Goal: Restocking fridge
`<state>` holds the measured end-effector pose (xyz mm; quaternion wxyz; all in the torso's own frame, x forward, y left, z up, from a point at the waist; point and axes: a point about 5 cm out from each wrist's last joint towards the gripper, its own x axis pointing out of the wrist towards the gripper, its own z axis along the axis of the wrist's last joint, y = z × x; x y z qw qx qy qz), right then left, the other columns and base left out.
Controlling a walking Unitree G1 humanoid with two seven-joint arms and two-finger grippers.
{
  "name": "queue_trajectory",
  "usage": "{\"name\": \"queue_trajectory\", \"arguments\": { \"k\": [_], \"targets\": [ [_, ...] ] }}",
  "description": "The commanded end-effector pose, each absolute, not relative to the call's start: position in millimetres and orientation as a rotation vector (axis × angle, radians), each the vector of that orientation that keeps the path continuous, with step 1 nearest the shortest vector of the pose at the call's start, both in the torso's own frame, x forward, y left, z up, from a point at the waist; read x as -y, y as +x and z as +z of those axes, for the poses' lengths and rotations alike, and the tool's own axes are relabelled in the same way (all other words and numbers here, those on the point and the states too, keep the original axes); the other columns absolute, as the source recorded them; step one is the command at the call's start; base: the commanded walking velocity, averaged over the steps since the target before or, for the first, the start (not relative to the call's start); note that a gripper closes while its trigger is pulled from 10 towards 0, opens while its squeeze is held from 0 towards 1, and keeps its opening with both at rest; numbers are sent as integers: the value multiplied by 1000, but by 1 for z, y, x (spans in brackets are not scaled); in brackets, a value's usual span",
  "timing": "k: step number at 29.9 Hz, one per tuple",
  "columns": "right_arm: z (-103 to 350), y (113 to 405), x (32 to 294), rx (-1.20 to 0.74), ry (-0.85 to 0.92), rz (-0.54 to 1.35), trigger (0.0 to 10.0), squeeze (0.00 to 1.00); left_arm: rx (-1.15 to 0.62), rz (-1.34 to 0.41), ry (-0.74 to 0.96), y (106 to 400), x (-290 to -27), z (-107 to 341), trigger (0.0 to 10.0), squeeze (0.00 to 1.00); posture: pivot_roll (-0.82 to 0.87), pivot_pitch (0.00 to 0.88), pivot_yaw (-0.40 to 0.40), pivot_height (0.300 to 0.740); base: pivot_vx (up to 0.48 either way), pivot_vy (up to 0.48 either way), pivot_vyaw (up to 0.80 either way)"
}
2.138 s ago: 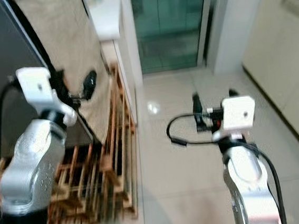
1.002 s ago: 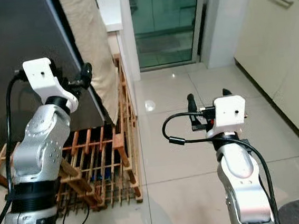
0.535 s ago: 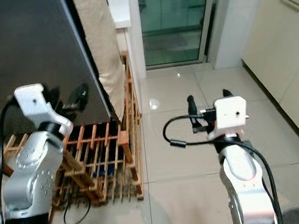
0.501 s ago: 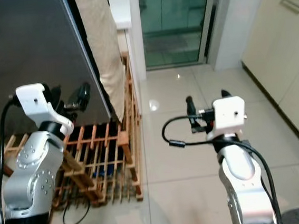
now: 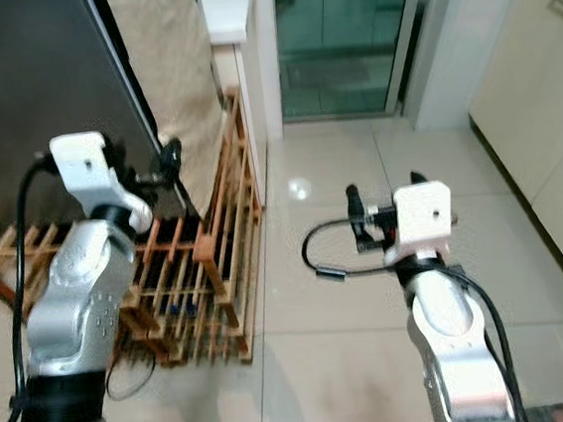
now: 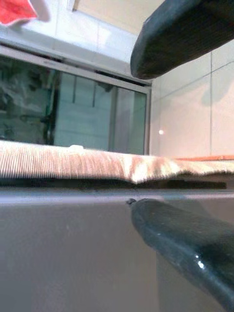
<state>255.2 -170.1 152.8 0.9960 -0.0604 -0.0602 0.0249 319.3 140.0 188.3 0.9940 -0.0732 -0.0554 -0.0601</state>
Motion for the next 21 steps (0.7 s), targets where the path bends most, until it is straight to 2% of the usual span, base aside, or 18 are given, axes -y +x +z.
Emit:
{"name": "queue_trajectory", "arguments": {
  "k": [1,5,9,14,17,21],
  "targets": [
    [154,256,169,131,-128,40,10000,0,113,-132,-157,318,-135,188,10000,0,-106,0,82,711,0,0,0],
    [155,256,169,133,-123,35,10000,0,99,-124,-168,322,-131,187,10000,0,-107,0,83,711,0,0,0],
    [156,258,165,139,-117,40,10000,0,77,-138,-181,340,-117,189,10000,0,-108,0,84,711,0,0,0],
    [156,259,163,146,-118,46,10000,0,78,-130,-171,348,-126,192,10000,0,-121,0,105,711,0,0,0],
    [156,258,166,147,-121,32,10000,0,94,-139,-150,338,-140,191,10000,0,-124,0,108,711,0,0,0],
    [156,248,178,154,-115,-36,10000,0,153,-173,-143,304,-163,184,10000,0,-106,0,92,711,0,0,0]
  ]
}}
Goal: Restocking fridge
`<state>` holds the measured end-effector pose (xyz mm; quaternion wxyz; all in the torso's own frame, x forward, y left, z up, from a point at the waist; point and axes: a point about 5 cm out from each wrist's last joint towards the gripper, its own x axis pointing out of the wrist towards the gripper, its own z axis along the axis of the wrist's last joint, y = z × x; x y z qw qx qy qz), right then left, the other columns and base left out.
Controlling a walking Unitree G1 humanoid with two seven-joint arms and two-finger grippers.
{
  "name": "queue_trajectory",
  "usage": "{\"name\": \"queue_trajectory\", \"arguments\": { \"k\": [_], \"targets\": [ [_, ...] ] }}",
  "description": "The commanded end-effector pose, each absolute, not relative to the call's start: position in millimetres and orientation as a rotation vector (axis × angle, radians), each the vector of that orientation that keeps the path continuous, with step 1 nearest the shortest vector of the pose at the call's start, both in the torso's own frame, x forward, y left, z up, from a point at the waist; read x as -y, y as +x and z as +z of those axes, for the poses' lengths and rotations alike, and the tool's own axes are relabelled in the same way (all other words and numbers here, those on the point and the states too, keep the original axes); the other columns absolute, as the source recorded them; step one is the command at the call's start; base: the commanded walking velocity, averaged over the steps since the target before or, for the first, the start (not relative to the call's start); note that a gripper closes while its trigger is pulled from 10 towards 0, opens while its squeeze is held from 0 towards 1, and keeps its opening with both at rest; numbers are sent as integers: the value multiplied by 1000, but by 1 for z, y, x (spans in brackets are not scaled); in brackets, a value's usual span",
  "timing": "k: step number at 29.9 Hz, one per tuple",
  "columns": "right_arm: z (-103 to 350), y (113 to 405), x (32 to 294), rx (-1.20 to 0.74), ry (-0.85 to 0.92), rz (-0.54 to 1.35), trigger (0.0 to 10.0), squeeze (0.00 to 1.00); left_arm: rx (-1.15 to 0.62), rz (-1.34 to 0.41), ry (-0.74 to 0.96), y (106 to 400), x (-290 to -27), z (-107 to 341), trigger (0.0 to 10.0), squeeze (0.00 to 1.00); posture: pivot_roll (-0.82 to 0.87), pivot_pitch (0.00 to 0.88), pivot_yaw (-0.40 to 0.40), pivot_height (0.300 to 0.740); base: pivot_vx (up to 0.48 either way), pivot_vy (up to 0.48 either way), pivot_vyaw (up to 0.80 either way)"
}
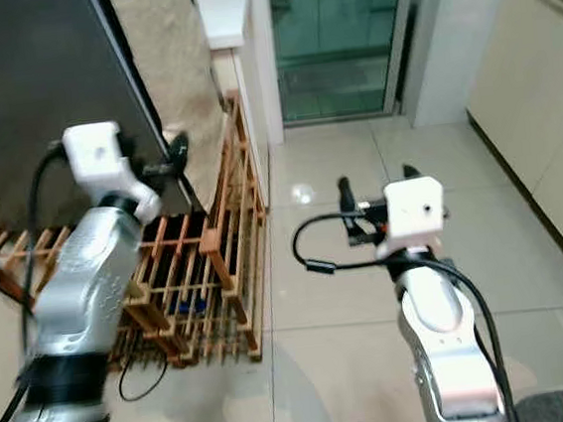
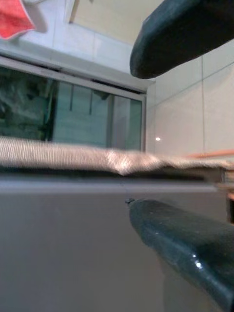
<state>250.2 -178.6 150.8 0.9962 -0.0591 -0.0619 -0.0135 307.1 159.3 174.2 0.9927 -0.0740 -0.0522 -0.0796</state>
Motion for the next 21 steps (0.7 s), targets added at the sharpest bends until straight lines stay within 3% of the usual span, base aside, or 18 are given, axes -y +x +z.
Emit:
{"name": "queue_trajectory", "arguments": {
  "k": [1,4,7,11,21],
  "targets": [
    [159,242,184,166,-99,-71,10000,0,181,-176,-123,293,-170,183,10000,0,-94,0,74,711,0,0,0],
    [157,214,192,154,-109,-86,10000,0,118,-53,-151,249,-201,163,10000,0,-56,0,31,711,0,0,0],
    [152,210,190,127,-104,-64,10000,4,111,-23,-172,242,-189,166,10000,0,-47,0,16,711,0,0,0],
    [154,221,186,143,-110,-34,10000,8,158,-70,-207,245,-173,178,10000,0,-42,0,12,711,0,0,0],
    [159,243,179,163,-122,22,10000,8,188,-93,-183,262,-160,194,10000,0,-59,0,9,711,466,0,0]
  ]
}}
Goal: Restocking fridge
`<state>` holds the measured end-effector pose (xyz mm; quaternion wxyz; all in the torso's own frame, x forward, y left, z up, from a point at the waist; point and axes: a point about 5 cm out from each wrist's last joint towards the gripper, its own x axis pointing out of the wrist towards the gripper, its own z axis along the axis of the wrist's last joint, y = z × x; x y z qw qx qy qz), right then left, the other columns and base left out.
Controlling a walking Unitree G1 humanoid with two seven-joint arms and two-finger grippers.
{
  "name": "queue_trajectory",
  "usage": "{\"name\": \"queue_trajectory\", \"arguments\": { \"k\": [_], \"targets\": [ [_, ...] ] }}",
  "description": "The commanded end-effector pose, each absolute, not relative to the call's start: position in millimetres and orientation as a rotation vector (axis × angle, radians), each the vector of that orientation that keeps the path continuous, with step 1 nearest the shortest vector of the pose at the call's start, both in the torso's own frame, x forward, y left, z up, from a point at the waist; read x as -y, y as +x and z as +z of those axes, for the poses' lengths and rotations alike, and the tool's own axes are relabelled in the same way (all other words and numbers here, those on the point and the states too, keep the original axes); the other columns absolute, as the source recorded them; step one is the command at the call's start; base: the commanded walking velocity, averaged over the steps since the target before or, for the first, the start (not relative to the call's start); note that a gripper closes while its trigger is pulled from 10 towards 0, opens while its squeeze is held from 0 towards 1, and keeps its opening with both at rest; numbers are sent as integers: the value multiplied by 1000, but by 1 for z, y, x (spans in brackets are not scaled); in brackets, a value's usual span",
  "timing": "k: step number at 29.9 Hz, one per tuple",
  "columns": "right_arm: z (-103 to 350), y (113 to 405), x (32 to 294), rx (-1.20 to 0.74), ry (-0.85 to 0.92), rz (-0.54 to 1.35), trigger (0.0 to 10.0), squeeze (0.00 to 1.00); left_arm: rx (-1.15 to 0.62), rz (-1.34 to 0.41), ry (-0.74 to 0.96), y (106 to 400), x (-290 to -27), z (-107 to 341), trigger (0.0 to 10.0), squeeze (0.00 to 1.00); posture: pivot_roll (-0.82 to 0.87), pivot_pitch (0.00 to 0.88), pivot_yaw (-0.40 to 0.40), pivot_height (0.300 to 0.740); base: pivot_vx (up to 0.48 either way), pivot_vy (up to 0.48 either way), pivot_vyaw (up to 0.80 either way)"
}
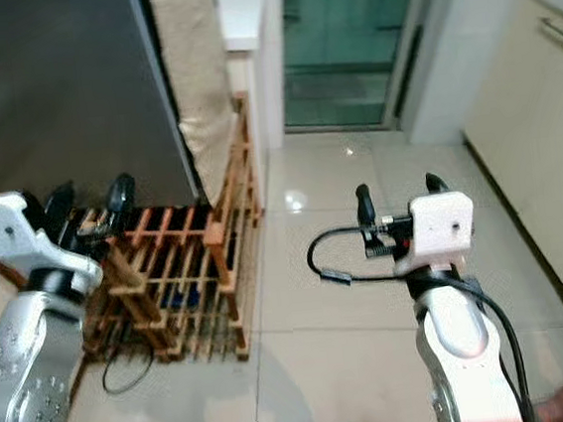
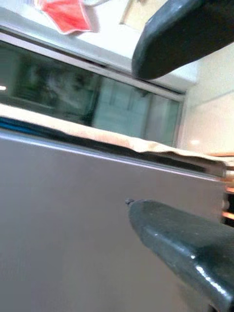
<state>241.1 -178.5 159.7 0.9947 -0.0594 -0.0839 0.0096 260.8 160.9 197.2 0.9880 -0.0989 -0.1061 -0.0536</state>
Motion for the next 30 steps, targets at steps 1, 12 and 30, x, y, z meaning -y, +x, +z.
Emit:
{"name": "queue_trajectory", "arguments": {
  "k": [1,12,30],
  "targets": [
    [159,243,179,157,-123,21,10000,0,183,-87,-175,264,-160,194,10000,0,-63,0,11,711,480,0,0],
    [158,247,173,158,-119,48,10000,0,192,-135,-181,275,-147,201,10000,0,-72,0,13,711,436,0,0],
    [154,254,164,152,-117,84,10000,0,188,-127,-131,287,-148,206,10000,0,-57,0,20,711,0,-104,0]
  ]
}}
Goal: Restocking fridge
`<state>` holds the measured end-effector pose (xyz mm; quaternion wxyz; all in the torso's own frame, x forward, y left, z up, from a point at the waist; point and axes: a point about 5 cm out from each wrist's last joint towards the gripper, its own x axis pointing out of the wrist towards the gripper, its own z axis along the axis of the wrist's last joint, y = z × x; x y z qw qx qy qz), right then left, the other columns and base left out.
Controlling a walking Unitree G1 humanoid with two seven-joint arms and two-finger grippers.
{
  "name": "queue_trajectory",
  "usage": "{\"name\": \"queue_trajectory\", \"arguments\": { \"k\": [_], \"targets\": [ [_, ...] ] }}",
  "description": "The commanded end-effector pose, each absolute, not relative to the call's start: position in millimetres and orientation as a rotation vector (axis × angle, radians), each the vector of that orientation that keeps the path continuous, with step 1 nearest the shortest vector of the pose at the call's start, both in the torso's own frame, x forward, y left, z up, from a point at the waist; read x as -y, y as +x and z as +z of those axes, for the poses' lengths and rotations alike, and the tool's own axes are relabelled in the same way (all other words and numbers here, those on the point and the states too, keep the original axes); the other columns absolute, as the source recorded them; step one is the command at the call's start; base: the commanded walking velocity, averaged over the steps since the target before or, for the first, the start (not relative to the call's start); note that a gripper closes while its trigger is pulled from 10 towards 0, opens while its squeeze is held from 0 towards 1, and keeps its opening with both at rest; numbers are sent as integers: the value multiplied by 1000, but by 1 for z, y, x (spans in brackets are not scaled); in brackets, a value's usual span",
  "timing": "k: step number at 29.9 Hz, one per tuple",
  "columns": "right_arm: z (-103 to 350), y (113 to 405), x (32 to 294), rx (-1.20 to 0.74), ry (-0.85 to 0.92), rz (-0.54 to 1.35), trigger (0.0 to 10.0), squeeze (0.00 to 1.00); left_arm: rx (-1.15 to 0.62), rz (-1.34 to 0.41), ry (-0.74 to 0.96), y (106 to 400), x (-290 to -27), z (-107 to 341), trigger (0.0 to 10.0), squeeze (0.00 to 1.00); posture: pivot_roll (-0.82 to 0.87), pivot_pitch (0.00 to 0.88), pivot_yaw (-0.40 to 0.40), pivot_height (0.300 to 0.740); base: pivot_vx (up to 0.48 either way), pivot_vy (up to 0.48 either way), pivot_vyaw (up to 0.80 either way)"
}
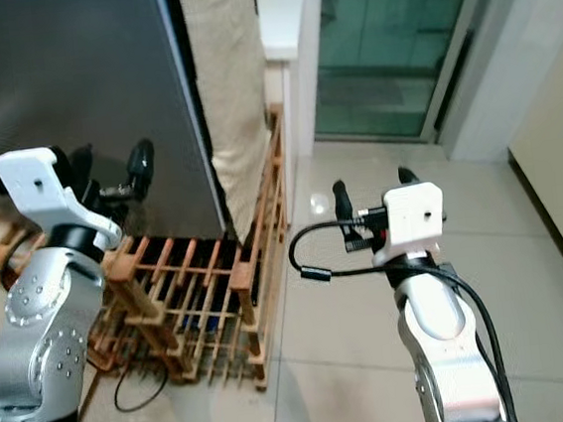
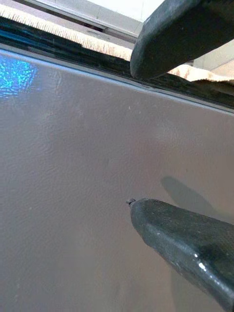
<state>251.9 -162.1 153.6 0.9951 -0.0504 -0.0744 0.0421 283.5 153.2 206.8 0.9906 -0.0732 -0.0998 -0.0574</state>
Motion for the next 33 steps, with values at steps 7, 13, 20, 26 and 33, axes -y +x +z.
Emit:
{"name": "queue_trajectory", "arguments": {
  "k": [7,13,20,26,33],
  "targets": [
    [154,254,162,152,-116,87,10000,0,182,-140,-133,294,-142,208,10000,0,-61,0,24,711,0,-447,0],
    [154,254,161,154,-113,91,10000,0,138,-128,-108,306,-138,203,10000,0,-65,0,21,711,0,0,0],
    [154,256,159,155,-109,95,10000,0,132,-114,-92,325,-136,200,10000,0,-66,0,14,711,0,0,0],
    [156,253,155,158,-102,99,10000,0,120,-95,-158,350,-126,204,10000,0,-91,0,22,711,0,0,0],
    [153,249,152,148,-94,97,10000,0,116,-87,-180,367,-118,205,10000,0,-112,0,37,711,0,0,0]
  ]
}}
